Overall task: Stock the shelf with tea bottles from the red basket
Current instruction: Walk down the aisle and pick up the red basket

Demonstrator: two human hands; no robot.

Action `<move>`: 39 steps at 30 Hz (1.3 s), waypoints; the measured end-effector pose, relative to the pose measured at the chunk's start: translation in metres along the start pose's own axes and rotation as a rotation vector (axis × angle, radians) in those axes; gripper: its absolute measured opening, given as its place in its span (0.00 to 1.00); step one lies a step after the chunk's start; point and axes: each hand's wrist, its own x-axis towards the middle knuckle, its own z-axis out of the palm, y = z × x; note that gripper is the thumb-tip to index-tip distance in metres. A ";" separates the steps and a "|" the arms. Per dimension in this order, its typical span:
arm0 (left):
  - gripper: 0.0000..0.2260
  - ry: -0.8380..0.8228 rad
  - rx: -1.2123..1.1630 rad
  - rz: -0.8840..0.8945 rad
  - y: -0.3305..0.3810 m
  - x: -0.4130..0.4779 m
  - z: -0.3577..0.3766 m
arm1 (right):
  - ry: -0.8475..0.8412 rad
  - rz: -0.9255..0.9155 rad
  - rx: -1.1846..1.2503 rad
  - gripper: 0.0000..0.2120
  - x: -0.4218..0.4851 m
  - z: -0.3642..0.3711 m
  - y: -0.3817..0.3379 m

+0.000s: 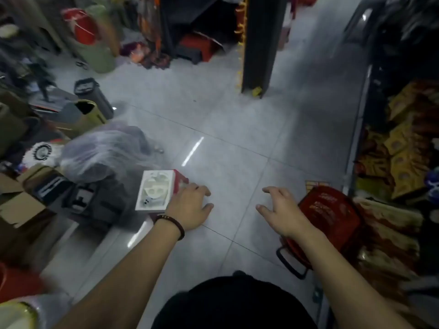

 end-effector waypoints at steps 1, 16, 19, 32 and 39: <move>0.20 -0.018 -0.018 0.006 0.011 0.010 0.005 | -0.003 0.046 0.064 0.29 0.002 -0.006 0.013; 0.23 -0.119 -0.072 -0.013 0.049 0.220 -0.014 | 0.014 0.245 0.247 0.25 0.167 -0.069 0.078; 0.23 -0.150 -0.073 0.031 0.051 0.297 -0.029 | -0.004 0.283 0.195 0.26 0.226 -0.094 0.076; 0.19 -0.301 0.031 0.255 0.127 0.567 -0.104 | 0.044 0.403 0.141 0.27 0.420 -0.226 0.072; 0.19 -0.312 0.063 0.261 0.186 0.703 -0.116 | 0.078 0.441 0.173 0.27 0.535 -0.297 0.135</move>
